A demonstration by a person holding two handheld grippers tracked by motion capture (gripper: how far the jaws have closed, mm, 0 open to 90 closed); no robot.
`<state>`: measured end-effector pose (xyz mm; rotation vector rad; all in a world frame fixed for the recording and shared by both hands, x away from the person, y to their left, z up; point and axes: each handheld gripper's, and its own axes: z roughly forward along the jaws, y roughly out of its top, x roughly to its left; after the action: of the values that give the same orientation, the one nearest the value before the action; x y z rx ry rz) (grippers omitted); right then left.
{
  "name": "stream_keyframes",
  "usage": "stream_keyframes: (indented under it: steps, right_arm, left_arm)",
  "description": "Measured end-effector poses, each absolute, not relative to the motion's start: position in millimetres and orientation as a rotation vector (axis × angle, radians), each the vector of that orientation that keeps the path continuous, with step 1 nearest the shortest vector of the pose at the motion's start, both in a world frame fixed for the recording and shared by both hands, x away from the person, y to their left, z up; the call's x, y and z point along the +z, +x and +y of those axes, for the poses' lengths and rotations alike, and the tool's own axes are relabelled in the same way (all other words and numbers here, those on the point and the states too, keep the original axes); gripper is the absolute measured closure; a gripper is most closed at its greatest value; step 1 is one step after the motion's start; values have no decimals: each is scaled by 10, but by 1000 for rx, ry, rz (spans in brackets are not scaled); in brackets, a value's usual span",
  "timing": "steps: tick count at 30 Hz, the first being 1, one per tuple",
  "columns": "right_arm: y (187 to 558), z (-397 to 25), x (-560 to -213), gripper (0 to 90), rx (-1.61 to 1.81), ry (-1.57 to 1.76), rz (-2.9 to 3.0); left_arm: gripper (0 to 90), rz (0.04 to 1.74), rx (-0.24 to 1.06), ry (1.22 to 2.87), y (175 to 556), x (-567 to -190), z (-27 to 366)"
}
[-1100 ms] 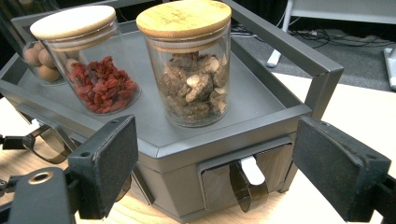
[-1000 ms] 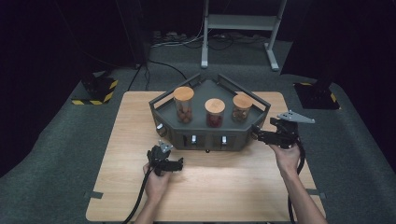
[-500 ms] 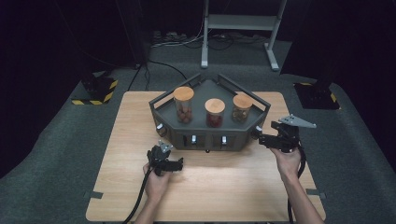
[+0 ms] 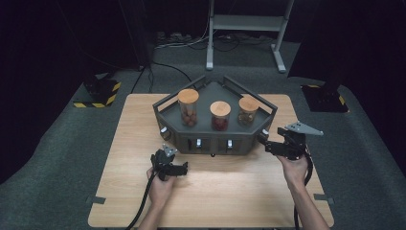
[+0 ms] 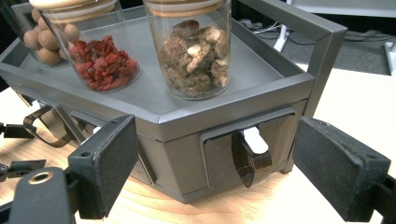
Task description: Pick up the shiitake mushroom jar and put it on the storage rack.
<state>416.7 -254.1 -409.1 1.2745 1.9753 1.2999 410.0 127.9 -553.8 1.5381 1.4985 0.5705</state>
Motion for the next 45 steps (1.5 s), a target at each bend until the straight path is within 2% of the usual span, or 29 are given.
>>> stream_keyframes:
  steps: [45]
  right_arm:
    - [4100,-2520,-4429,138,1298,1332,1992]
  left_arm:
    - [35,1500,571,1538,4099,-5537,1278]
